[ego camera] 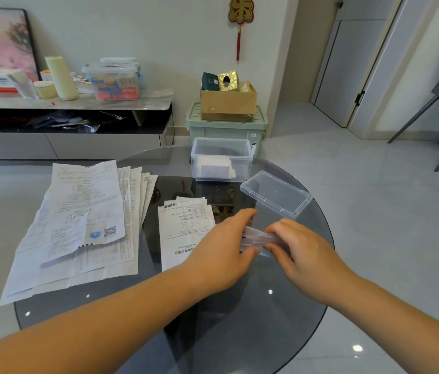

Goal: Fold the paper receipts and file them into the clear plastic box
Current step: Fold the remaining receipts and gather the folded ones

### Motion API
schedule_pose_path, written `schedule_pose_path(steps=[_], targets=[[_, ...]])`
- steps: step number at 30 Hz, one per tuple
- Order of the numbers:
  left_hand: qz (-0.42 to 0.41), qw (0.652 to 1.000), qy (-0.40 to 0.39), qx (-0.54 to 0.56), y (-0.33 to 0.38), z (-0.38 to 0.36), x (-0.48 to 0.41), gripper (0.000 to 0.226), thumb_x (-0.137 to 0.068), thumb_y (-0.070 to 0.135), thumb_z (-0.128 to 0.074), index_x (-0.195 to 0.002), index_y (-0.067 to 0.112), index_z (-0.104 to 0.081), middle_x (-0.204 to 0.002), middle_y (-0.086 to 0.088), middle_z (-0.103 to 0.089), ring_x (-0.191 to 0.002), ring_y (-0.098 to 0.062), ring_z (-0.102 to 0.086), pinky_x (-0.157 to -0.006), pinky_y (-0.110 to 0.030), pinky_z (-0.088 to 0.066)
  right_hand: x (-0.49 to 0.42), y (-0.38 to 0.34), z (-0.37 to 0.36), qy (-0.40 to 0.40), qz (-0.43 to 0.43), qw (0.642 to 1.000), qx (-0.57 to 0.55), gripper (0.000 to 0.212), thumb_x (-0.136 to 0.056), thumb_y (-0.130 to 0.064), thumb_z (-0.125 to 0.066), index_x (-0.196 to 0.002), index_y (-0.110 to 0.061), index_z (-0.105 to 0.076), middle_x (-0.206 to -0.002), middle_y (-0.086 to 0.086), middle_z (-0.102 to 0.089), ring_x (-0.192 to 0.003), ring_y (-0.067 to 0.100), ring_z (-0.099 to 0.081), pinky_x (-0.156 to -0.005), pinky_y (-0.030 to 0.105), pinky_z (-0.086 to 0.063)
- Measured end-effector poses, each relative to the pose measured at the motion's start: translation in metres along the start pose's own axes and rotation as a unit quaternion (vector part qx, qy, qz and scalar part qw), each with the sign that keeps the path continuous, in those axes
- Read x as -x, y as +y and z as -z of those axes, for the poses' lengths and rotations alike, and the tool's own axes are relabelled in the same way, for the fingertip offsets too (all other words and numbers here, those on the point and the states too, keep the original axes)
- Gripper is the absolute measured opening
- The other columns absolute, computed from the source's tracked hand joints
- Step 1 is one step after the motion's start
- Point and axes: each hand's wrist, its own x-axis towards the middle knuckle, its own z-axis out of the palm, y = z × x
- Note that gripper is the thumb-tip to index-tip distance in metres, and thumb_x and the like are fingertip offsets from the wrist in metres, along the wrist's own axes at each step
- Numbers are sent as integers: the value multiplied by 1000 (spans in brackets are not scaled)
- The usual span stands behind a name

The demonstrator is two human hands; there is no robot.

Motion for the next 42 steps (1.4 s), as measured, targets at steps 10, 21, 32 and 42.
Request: schedule_pose_path(steps=[10, 21, 32, 42], targets=[[21, 988, 39, -149, -45, 105, -99, 71, -94, 47, -63, -153, 25, -30, -157, 1, -36, -139, -22, -41, -115, -43, -39, -118, 4, 47, 176, -152, 947, -221, 14, -94, -16, -61, -81, -23, -62, -74, -7, -59, -61, 2, -51, -49, 12, -36], [-112, 858, -125, -486, -87, 102, -203, 77, -79, 84, -46, -123, 20, -54, -115, 1, -63, -102, -21, -58, -98, -38, -43, -255, 32, 0, 169, -203, 939, -221, 20, -94, -13, -55, -75, -20, -54, -70, -6, -52, -60, 9, -45, -52, 26, -31], [67, 856, -280, -430, -70, 92, -230, 91, -76, 86, -50, -138, 21, -48, -123, 0, -59, -115, -28, -53, -110, -48, -35, -261, 40, -3, 149, -190, 951, -192, 14, -96, -19, -56, -94, -7, -64, -80, 1, -59, -68, 15, -50, -58, 29, -38], [93, 855, -307, -406, -65, 89, -235, 95, -75, 82, -58, -147, 23, -38, -142, -4, -47, -117, -29, -48, -105, -48, -42, -261, 44, -1, 137, -179, 952, -207, 10, -97, -19, -56, -92, -16, -64, -81, -6, -59, -71, 11, -53, -57, 27, -36]])
